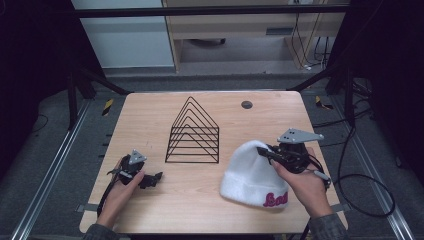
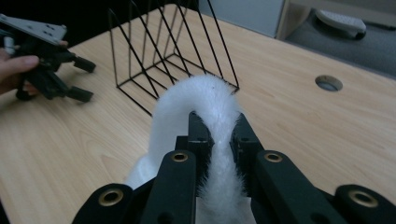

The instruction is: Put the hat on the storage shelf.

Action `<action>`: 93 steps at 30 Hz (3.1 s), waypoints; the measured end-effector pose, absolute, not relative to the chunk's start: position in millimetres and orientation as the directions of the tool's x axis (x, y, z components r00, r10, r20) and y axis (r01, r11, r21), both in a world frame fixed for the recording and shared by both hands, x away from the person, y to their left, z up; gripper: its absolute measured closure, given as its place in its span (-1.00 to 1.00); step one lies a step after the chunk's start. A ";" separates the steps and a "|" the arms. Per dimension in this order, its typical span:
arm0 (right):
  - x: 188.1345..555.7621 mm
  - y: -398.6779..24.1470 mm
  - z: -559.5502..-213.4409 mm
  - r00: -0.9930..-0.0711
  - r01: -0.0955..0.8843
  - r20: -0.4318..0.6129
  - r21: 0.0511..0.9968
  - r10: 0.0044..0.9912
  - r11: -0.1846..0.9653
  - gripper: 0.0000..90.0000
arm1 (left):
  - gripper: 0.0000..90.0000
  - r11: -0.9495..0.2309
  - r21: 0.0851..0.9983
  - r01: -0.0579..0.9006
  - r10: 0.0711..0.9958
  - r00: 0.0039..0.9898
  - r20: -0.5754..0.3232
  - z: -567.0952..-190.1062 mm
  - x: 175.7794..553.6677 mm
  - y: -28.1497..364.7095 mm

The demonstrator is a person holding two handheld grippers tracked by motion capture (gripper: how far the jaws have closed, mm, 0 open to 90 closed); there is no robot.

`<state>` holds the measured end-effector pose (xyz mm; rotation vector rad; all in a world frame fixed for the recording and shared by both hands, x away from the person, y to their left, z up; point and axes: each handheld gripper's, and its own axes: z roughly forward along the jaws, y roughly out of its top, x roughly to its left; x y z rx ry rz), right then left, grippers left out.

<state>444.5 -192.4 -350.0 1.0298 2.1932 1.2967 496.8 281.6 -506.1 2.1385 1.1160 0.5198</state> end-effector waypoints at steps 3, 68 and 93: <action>439.1 -192.5 -331.9 -0.682 0.358 0.029 0.885 0.731 0.299 0.83 | -0.94 -0.411 0.734 0.540 0.830 0.555 0.056 -499.7 492.0 281.0; 510.0 -78.6 -157.3 -0.726 0.045 -0.116 0.976 0.677 0.215 0.83 | -0.74 -0.389 0.891 0.233 0.632 0.771 0.074 -297.5 510.7 206.8; 516.5 -48.1 -162.3 -0.757 0.023 -0.156 0.964 0.635 0.264 0.83 | 0.55 -0.397 0.883 0.251 0.608 0.793 0.048 -296.6 524.4 205.9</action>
